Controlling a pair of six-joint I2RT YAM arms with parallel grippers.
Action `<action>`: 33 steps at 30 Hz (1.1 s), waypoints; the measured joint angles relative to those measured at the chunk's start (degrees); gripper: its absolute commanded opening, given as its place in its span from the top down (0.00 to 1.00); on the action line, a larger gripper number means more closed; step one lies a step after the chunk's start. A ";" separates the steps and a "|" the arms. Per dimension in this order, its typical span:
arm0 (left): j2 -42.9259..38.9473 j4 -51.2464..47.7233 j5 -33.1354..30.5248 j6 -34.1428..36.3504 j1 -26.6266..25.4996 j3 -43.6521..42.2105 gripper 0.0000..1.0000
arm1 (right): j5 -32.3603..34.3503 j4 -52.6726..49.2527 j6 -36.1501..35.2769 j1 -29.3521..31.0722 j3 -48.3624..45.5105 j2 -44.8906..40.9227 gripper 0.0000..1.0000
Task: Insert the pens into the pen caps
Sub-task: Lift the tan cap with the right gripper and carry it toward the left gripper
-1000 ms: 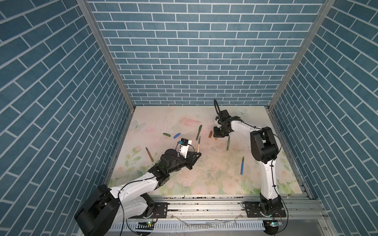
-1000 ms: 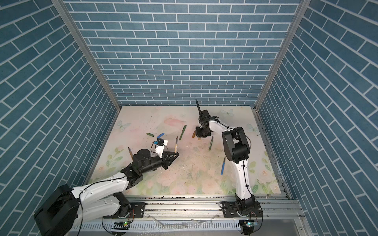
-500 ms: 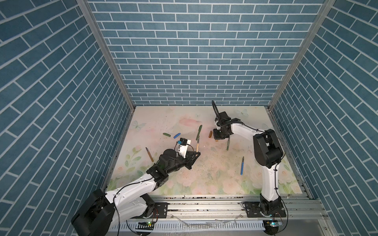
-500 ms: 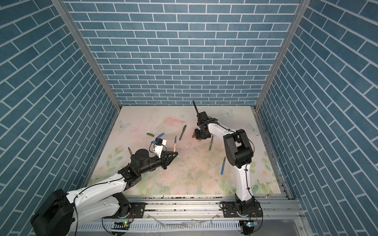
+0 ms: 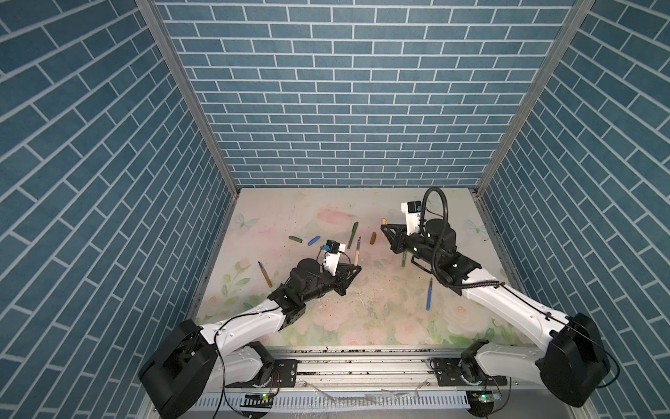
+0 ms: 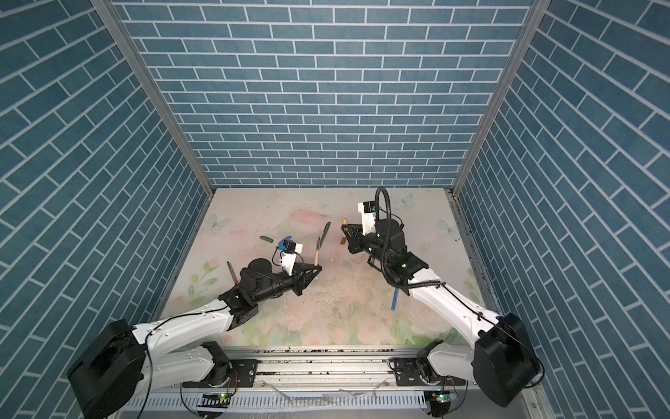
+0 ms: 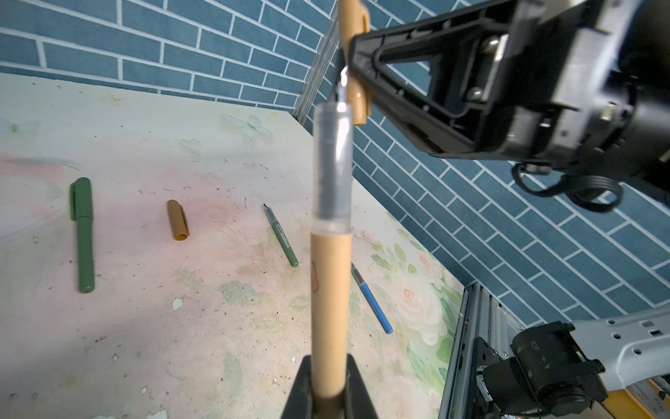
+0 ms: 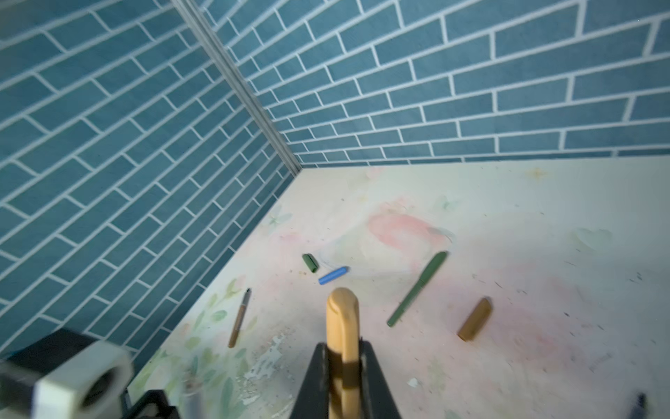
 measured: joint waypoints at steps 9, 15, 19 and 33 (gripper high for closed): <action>2.56 1.92 1.20 0.00 -1.53 1.68 1.00 | 1.77 14.51 4.09 2.08 -3.76 -2.97 0.90; 2.56 2.10 1.81 0.00 -1.79 1.99 1.00 | 0.66 18.60 7.54 2.43 -3.54 -1.68 0.91; 2.56 1.99 1.88 0.15 -1.79 3.02 1.00 | -0.42 19.67 9.25 3.13 -3.06 0.66 0.91; 3.34 1.25 2.40 0.85 -1.79 4.31 1.00 | -1.95 19.76 10.29 3.80 -3.06 0.74 0.91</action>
